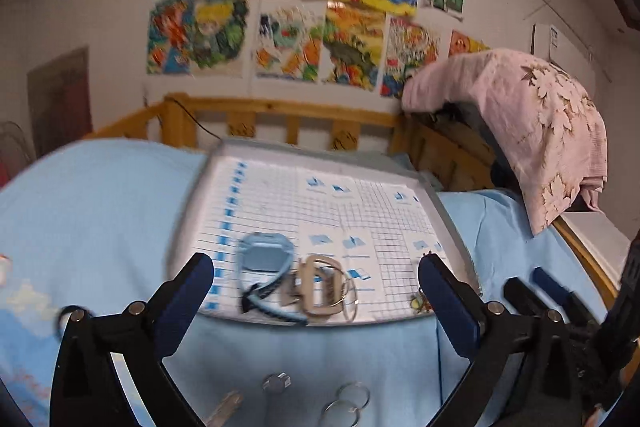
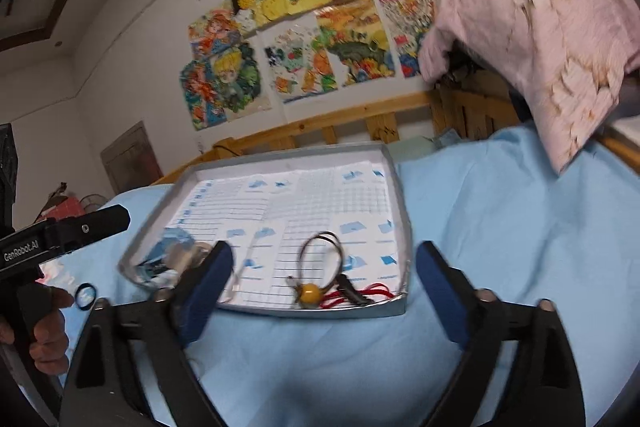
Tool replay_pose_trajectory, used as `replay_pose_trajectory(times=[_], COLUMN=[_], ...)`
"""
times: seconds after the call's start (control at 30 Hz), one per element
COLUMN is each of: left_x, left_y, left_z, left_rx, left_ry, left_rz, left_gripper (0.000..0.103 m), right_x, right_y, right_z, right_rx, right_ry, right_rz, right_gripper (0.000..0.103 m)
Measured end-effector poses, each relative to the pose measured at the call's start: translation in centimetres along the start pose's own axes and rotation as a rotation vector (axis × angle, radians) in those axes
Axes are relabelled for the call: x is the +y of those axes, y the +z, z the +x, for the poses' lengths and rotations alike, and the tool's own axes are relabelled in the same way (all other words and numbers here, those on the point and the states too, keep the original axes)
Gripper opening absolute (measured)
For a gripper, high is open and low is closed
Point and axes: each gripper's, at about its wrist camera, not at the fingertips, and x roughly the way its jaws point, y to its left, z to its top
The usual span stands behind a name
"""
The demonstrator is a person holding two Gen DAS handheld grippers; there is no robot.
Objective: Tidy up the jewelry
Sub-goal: 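Withdraw both open tools from the tray toward the remaining jewelry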
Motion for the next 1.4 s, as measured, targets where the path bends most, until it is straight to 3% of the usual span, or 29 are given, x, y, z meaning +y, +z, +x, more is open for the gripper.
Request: replay_pose_trajectory(times=[0.33,0.63,1.07,1.4], left_x=[1.9,5.1,9.3,13.8], left_y=[-2.6,-6.9,-12.9,-15.3], left_z=[-10.0,-16.7,-21.9,-21.3], left_rx=[-0.101,-0.128,-0.110,0.006], left_ry=[0.051,0.045,0.092,0.181], left_rz=[0.071,0.030,0.016,-0.002], left_gripper=[0.103,0.103,0.103,0.103], right_x=[5.0,9.2,12.8,14.5], right_y=[1.6,-1.3,-8.0,-10.8], right_z=[-10.8,-17.9,-20.5,-19.3], right_rx=[-0.122,-0.161,-0.056,0.065], right_ry=[0.003,-0.001,0.028,0.079], right_rz=[-0.129,-0.185,-0.220,-0.275], right_gripper=[0.101,0.101,0.101,0.101])
